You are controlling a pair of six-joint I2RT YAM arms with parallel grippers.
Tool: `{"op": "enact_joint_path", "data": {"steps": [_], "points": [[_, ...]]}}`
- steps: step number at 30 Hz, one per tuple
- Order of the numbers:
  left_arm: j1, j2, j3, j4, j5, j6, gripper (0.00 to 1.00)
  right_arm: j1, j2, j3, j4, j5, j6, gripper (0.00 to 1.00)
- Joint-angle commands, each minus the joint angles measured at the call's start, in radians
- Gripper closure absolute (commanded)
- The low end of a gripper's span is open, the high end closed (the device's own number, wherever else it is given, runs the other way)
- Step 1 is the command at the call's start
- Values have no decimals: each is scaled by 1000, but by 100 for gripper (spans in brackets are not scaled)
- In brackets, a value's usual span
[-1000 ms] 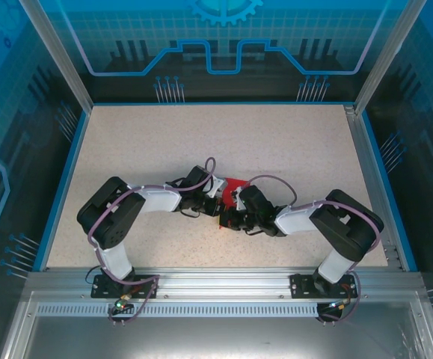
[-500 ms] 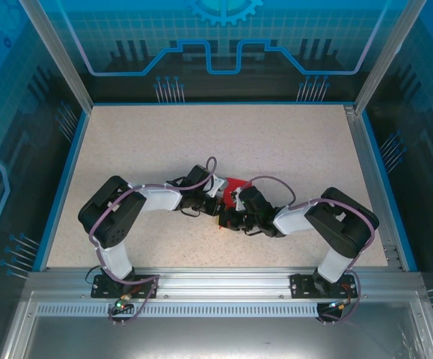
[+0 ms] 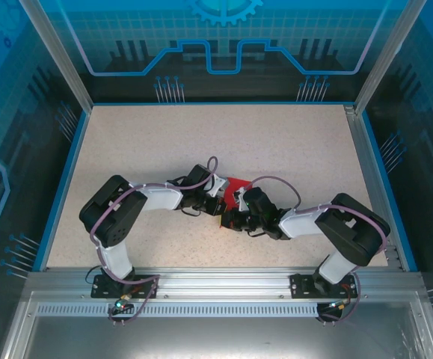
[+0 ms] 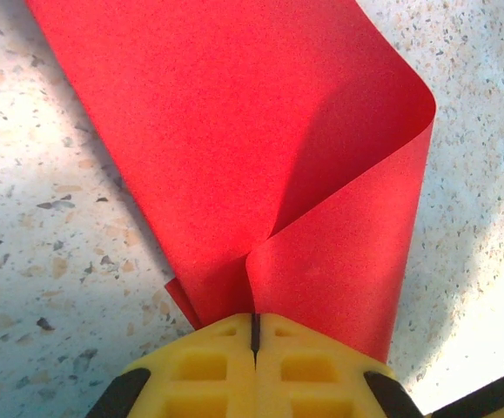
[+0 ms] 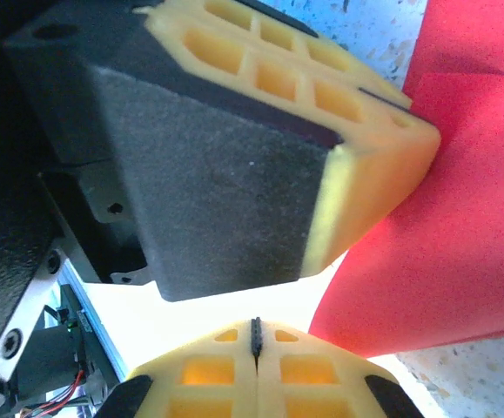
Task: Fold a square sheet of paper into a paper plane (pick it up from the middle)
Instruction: Third fold the triangle at the center of the table.
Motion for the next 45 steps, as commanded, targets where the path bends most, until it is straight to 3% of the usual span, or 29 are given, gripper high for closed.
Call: {"op": "enact_joint_path", "data": {"steps": [1, 9, 16, 21, 33, 45], "points": [[1, 40, 0, -59, -16, 19, 100, 13, 55, 10, 39, -17, -17, 100], [1, 48, 5, -62, -11, 23, 100, 7, 123, 3, 75, -15, -1, 100], [0, 51, 11, -71, -12, 25, 100, -26, -58, -4, -83, 14, -55, 100], [0, 53, 18, -73, -11, 28, 100, -105, -93, -38, -59, -28, -53, 100], [1, 64, 23, -79, 1, 31, 100, -135, -28, 3, -26, -88, -49, 100], [1, 65, 28, -88, 9, 38, 100, -137, 43, -10, -49, -48, -60, 100]]}}
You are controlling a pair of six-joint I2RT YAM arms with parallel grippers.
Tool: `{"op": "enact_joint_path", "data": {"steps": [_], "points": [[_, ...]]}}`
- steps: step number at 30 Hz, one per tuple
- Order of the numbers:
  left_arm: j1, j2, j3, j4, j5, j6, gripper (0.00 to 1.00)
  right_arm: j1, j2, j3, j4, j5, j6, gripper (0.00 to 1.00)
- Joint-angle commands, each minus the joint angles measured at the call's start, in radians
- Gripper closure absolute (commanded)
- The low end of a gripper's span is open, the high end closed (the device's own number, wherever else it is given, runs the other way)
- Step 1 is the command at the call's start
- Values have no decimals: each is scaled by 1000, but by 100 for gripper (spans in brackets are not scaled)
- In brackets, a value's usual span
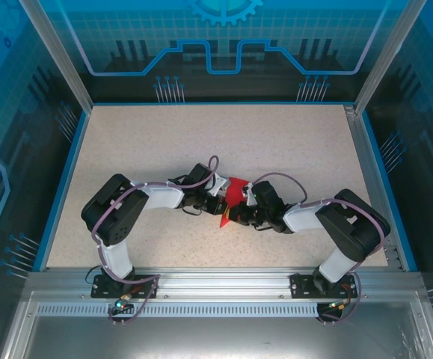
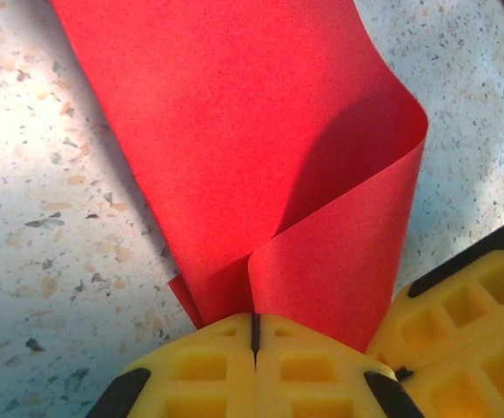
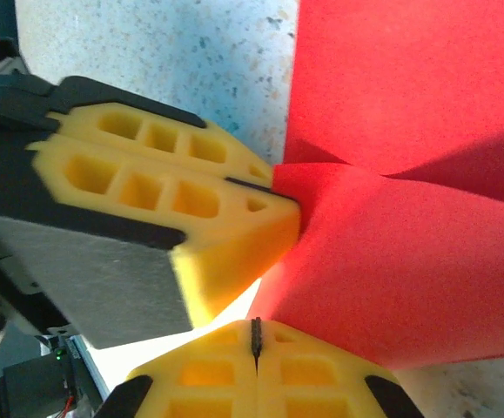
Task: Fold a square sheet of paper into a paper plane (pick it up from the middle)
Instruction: Third fold the triangle at the center of the table.
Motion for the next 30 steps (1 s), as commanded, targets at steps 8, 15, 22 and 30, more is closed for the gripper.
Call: {"op": "enact_joint_path", "data": {"steps": [8, 15, 22, 30], "points": [[0, 49, 6, -81, -8, 42, 100, -16, 60, -53, 50, -2, 6, 100], [0, 48, 9, -88, -6, 42, 100, -48, -97, -14, -65, -11, -42, 100], [0, 49, 8, -88, -3, 41, 100, -119, -64, -11, -55, -47, -68, 100], [0, 47, 2, -86, -3, 41, 100, -140, 1, -23, -86, -4, -94, 100]]}}
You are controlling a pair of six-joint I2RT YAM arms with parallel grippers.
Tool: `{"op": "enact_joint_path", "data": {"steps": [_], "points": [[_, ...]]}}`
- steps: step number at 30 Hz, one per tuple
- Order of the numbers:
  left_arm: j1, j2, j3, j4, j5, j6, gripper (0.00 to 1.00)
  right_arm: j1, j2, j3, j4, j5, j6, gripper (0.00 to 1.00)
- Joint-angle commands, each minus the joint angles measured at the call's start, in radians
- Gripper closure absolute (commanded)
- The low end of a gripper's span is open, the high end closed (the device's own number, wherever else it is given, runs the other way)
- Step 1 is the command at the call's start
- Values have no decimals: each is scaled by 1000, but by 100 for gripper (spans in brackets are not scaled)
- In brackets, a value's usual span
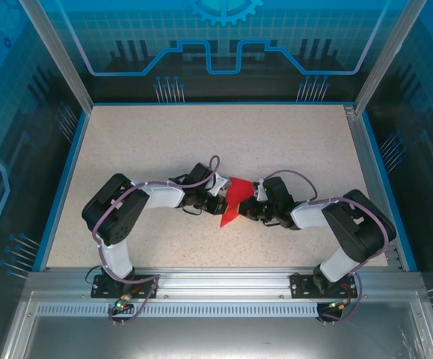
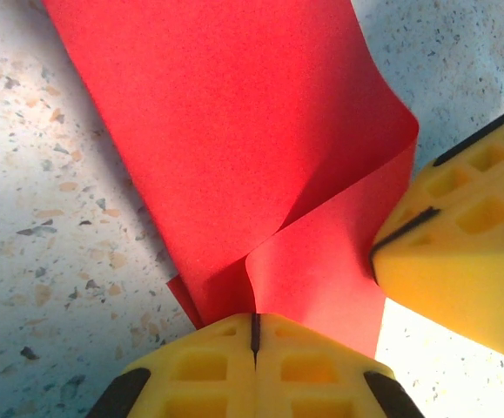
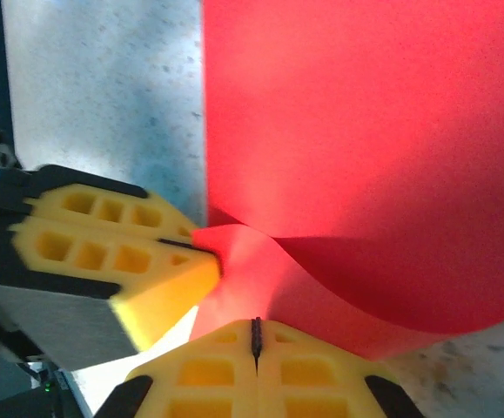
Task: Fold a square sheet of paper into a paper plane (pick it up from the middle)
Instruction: Third fold the triangle at the center of the table.
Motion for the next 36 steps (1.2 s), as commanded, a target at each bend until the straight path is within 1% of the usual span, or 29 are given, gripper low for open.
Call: {"op": "enact_joint_path", "data": {"steps": [1, 5, 10, 13, 19, 28, 32, 33, 36], "points": [[0, 42, -8, -76, -10, 19, 100, -15, 42, -5, -38, 16, -32, 100], [0, 41, -7, -76, -7, 20, 100, -22, 50, -5, -23, -12, -23, 100], [-1, 41, -7, -79, -4, 20, 100, -41, -57, 4, -64, -31, -35, 100], [0, 39, -8, -76, -8, 16, 100, -70, -82, 12, -77, -53, -54, 100], [0, 39, -4, -77, -5, 10, 100, -108, -29, 26, -64, -85, -72, 100], [-1, 41, -4, -83, -2, 16, 100, -134, 40, 18, -104, -49, -89, 100], [1, 41, -2, -84, -4, 16, 100, -136, -8, 25, -144, -47, -90, 100], [0, 41, -1, -85, -5, 17, 100, -139, -30, 37, -186, -49, -97, 100], [0, 39, 0, -89, -5, 19, 100, -153, -81, 54, -201, -67, -101, 100]]}}
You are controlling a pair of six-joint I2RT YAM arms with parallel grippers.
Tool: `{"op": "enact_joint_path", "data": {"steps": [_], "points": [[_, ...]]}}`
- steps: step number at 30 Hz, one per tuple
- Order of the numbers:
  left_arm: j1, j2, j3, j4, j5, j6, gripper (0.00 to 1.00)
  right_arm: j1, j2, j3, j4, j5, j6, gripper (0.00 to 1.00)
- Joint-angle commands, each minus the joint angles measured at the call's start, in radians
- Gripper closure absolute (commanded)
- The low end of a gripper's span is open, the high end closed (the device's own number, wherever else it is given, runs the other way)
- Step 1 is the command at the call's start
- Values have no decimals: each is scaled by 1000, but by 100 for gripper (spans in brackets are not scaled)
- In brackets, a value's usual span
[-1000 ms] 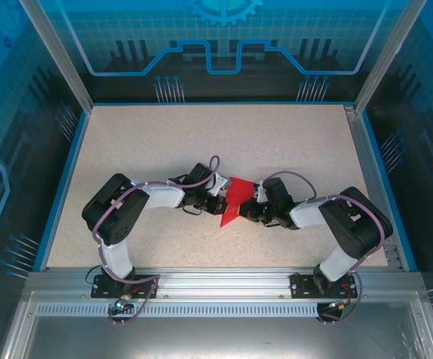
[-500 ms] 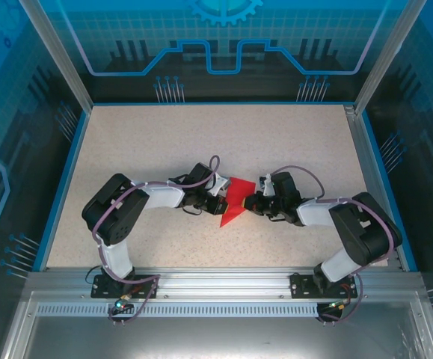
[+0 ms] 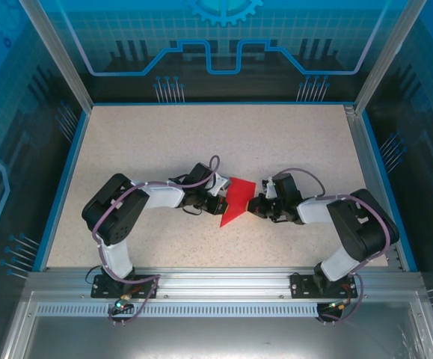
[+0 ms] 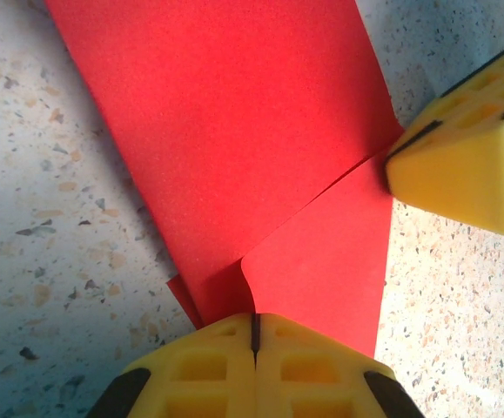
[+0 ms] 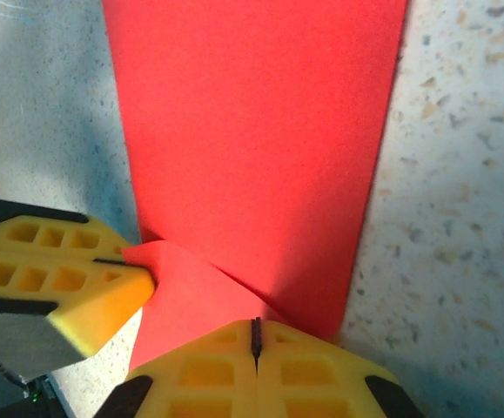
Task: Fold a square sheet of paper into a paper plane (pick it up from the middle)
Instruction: Third fold the triangle at the center of the table.
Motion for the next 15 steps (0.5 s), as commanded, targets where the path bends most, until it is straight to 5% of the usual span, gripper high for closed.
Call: {"op": "enact_joint_path", "data": {"steps": [1, 15], "points": [[0, 39, 0, -87, -8, 20, 100, -36, -60, 39, -73, -16, -28, 100], [0, 40, 2, -93, -6, 19, 100, -56, 75, 67, -68, -9, -40, 100]]}}
